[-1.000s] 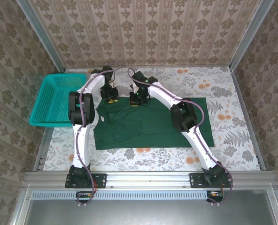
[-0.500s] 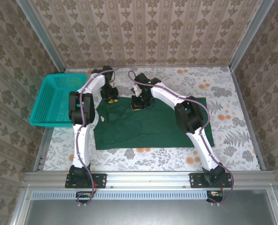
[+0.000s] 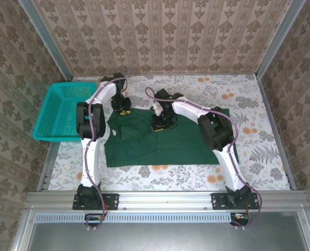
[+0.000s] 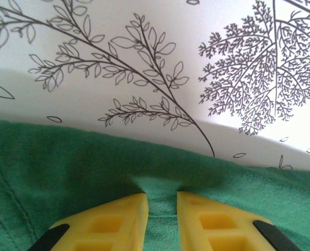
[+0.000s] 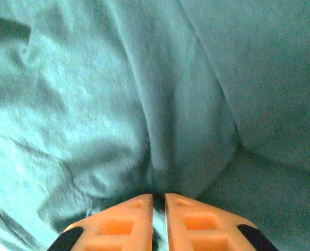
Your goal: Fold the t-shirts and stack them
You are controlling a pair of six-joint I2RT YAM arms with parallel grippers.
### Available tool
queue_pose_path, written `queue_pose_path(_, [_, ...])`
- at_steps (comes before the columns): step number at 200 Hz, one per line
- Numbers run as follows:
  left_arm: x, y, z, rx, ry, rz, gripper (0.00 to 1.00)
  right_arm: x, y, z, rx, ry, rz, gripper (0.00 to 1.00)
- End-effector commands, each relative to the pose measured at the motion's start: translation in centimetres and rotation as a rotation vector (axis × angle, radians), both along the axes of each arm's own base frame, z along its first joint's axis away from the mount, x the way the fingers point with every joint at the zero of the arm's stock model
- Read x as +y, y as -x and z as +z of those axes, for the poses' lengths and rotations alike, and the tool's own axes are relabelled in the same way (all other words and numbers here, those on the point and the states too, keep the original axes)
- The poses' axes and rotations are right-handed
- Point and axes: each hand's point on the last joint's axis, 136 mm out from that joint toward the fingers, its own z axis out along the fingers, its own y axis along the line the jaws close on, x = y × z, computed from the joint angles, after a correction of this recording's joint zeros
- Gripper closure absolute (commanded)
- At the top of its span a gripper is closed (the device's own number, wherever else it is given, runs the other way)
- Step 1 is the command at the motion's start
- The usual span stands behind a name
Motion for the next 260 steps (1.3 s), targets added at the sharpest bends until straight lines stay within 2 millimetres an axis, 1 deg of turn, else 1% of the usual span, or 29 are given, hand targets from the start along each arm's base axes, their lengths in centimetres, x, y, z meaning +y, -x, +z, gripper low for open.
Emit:
queue_pose_path(1, [2.0, 0.6, -2.6, 0.059, -0.065, -0.001, 0.76, -1.0, -0.4, 2.7, -0.064, -0.029, -0.001, 0.79])
queue_pose_path(11, [2.0, 0.5, -2.6, 0.056, -0.063, -0.001, 0.76, -1.6, -0.3, 3.0, -0.079, -0.021, -0.007, 0.73])
queue_pose_path(25, [1.9, 0.5, -2.6, 0.056, -0.061, -0.003, 0.76, -2.3, -0.3, 3.4, -0.096, -0.017, -0.02, 0.68])
queue_pose_path(56, [1.9, 0.4, -2.4, 0.052, -0.062, -0.003, 0.76, -3.6, -0.9, 3.9, -0.092, -0.036, -0.088, 0.65])
queue_pose_path(68, [1.8, 0.3, -2.2, 0.049, -0.062, -0.004, 0.76, -3.6, -1.4, 4.5, -0.091, -0.058, -0.127, 0.64])
queue_pose_path(75, [1.8, 0.3, -2.2, 0.048, -0.061, -0.004, 0.76, -3.2, -1.7, 5.0, -0.088, -0.086, -0.15, 0.65])
queue_pose_path(89, [1.8, 0.2, -2.0, 0.043, -0.064, -0.007, 0.75, -1.4, -2.0, 6.2, -0.082, -0.158, -0.175, 0.69])
queue_pose_path(104, [1.8, 0.2, -2.0, 0.043, -0.066, -0.005, 0.75, 0.7, -2.0, 6.5, -0.06, -0.184, -0.174, 0.74])
queue_pose_path(116, [1.7, 0.2, -2.0, 0.044, -0.064, -0.006, 0.75, 2.3, -1.6, 5.9, -0.025, -0.19, -0.159, 0.79])
queue_pose_path(124, [1.7, 0.1, -2.0, 0.041, -0.064, -0.007, 0.75, 2.9, -1.3, 5.3, -0.006, -0.172, -0.146, 0.82])
queue_pose_path(140, [1.6, 0.2, -2.0, 0.042, -0.066, -0.012, 0.75, 3.7, -0.8, 3.9, 0.028, -0.132, -0.118, 0.85])
queue_pose_path(161, [2.0, 0.2, -2.1, 0.042, -0.081, -0.016, 0.75, 4.3, 0.1, 2.6, 0.073, -0.099, -0.082, 0.86])
queue_pose_path(182, [2.3, 0.3, -2.3, 0.045, -0.095, -0.015, 0.75, 3.6, 1.0, 1.1, 0.106, -0.046, -0.068, 0.87])
queue_pose_path(198, [2.7, 0.2, -2.4, 0.041, -0.111, -0.019, 0.75, 2.6, 1.6, 0.0, 0.128, -0.008, -0.063, 0.87])
queue_pose_path(211, [3.0, 0.1, -2.4, 0.037, -0.124, -0.021, 0.75, 1.7, 2.1, -0.9, 0.151, 0.02, -0.066, 0.85])
queue_pose_path(224, [3.4, 0.0, -2.5, 0.039, -0.136, -0.02, 0.75, 0.9, 2.2, -1.5, 0.167, 0.037, -0.081, 0.81])
queue_pose_path(244, [3.8, -0.2, -2.4, 0.037, -0.141, -0.013, 0.75, 0.0, 2.2, -1.1, 0.17, 0.035, -0.101, 0.7])
queue_pose_path(260, [3.7, -0.5, -2.0, 0.028, -0.138, -0.014, 0.73, -0.4, 1.8, 0.2, 0.147, 0.012, -0.119, 0.6])
